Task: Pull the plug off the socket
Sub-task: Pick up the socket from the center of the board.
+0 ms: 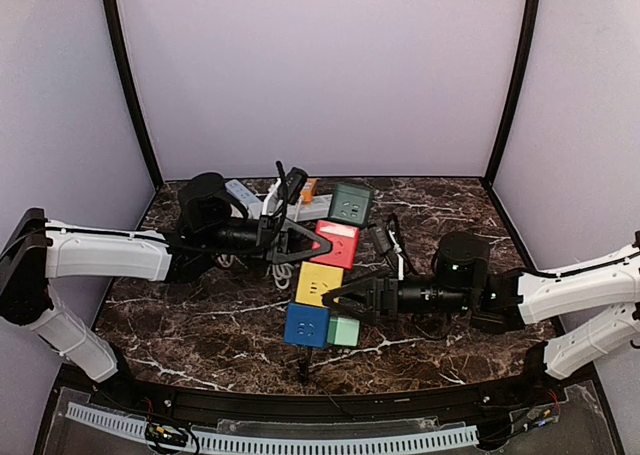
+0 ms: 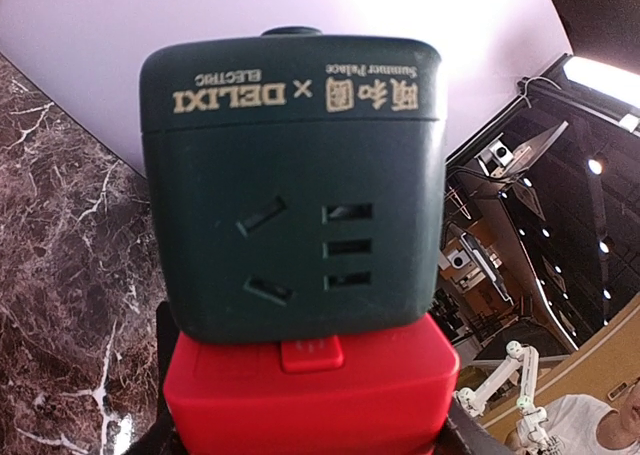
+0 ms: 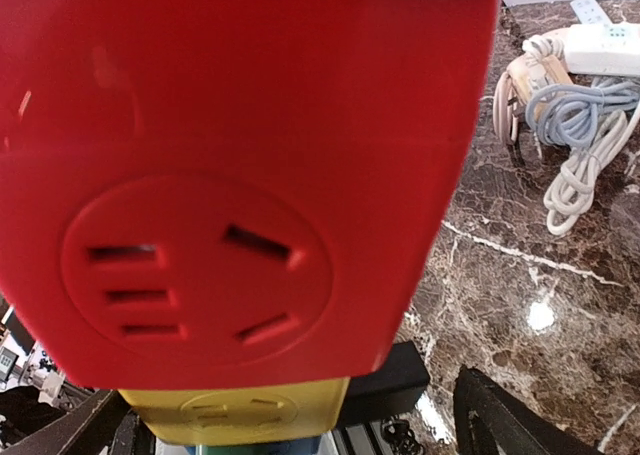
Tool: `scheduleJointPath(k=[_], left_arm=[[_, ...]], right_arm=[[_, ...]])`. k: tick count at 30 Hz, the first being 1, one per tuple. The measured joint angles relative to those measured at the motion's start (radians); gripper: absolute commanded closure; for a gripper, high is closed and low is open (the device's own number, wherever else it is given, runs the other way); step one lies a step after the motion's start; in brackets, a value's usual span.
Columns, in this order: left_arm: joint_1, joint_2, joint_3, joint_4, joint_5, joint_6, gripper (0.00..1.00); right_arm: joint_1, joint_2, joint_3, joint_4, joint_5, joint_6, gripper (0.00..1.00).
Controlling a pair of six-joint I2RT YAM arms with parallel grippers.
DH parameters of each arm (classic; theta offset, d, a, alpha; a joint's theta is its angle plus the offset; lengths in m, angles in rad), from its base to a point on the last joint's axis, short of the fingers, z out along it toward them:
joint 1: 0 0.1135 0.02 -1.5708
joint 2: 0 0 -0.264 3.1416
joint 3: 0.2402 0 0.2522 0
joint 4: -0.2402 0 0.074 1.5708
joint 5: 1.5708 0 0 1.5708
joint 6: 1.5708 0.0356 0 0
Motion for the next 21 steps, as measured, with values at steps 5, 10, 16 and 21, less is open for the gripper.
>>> scheduleJointPath(k=[5, 10, 16, 21], left_arm=[[0.012, 0.004, -0.002, 0.068, 0.006, -0.019, 0.79], [0.012, 0.004, -0.003, 0.085, 0.003, -0.013, 0.75], [0.011, -0.011, -0.023, 0.060, -0.016, 0.026, 0.42], [0.005, -0.049, -0.046, -0.011, -0.032, 0.086, 0.15]], right_arm=[[0.011, 0.054, 0.024, 0.077, -0.002, 0.011, 0.24], [0.023, 0.060, 0.033, 0.120, -0.006, 0.008, 0.58], [0.025, 0.052, 0.024, 0.106, 0.004, 0.000, 0.92], [0.035, 0.038, 0.017, 0.060, 0.008, -0.010, 1.00]])
